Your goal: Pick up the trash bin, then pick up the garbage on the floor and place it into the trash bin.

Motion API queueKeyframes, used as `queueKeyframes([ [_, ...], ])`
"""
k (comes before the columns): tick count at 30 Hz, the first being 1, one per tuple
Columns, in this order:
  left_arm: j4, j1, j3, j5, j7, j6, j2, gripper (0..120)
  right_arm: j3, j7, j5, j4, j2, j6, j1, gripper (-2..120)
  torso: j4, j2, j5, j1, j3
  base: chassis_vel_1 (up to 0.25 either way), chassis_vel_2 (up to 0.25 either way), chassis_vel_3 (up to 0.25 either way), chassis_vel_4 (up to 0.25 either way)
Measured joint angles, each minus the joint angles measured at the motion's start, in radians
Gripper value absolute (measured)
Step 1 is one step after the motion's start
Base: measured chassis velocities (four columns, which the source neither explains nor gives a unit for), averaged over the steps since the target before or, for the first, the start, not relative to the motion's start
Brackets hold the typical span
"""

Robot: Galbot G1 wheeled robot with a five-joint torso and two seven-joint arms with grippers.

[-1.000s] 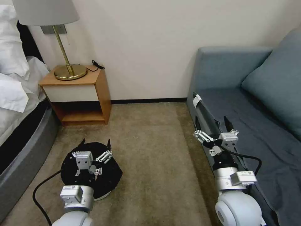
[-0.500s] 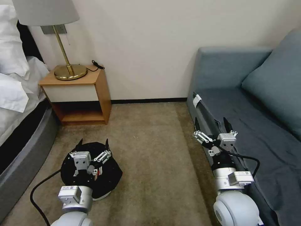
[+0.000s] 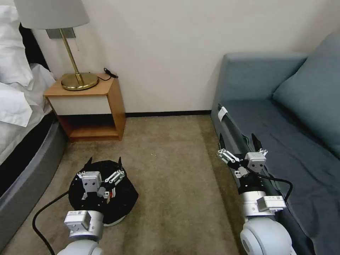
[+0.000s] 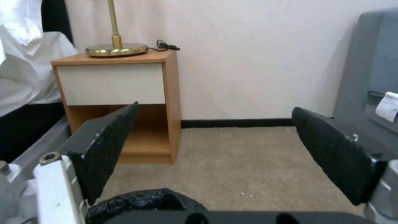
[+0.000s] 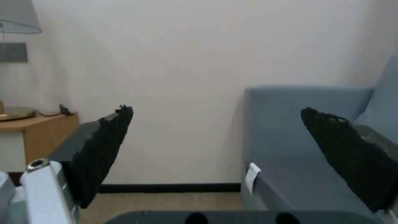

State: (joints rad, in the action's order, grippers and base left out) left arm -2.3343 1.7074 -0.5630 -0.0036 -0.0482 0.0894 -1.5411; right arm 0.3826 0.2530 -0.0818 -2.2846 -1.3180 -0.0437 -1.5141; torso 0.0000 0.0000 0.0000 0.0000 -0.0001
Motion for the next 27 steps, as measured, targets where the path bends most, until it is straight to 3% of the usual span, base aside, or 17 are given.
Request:
queueKeyframes([
  [27,0.000,0.000,0.000,0.001,0.000,0.001,0.000,100,0.000,0.000,0.000,-0.002,0.000,0.002,0.000,100,0.0000,0.000,0.0000,0.000,0.000,0.000,0.000,0.000,0.000],
])
